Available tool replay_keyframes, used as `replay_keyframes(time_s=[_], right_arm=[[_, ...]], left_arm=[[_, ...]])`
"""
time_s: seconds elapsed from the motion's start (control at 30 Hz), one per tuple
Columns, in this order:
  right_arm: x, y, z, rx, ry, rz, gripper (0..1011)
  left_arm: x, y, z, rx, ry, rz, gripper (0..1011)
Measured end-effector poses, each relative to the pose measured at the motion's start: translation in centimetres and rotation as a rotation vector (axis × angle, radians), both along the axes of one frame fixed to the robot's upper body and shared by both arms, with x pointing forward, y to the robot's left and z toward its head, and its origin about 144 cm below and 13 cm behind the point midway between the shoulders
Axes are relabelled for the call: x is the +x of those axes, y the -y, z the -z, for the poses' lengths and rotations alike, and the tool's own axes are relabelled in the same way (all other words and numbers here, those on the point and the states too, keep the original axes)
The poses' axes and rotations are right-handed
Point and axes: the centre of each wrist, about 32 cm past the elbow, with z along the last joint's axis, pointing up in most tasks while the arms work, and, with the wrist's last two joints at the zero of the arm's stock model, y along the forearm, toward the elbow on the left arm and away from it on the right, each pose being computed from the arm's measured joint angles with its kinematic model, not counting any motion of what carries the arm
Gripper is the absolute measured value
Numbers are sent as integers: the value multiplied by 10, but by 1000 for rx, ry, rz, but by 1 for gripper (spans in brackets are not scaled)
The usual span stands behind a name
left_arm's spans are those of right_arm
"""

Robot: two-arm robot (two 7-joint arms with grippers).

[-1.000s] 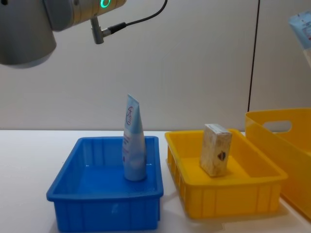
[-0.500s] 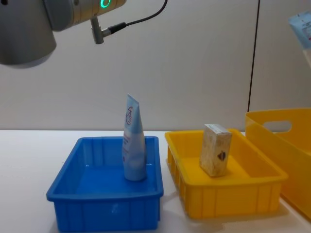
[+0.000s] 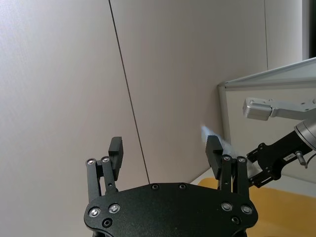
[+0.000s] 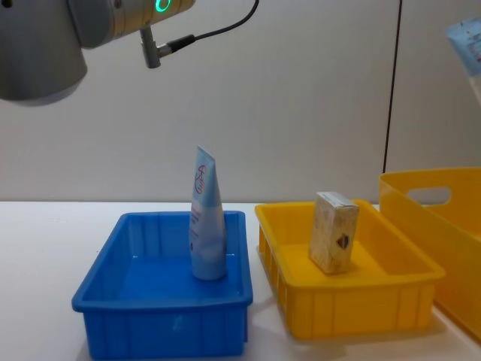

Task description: Bimanual collaborative sorting of washing and personal care products

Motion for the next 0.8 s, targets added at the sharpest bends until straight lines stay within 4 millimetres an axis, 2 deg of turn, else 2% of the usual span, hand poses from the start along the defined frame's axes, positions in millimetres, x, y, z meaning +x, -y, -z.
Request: replay_keyframes(time_s=[0.07, 0.17, 0.4, 0.8], right_arm=[[0, 0, 0, 0, 0, 0, 703], [0, 0, 0, 0, 0, 0, 830], [0, 0, 0, 0, 0, 0, 1004], [0, 0, 0, 0, 0, 0, 1005]], left_arm=[[0, 0, 0, 0, 0, 0, 1001], [0, 0, 0, 0, 0, 0, 1001], [0, 0, 0, 0, 0, 0, 1001], [0, 0, 0, 0, 0, 0, 1001]])
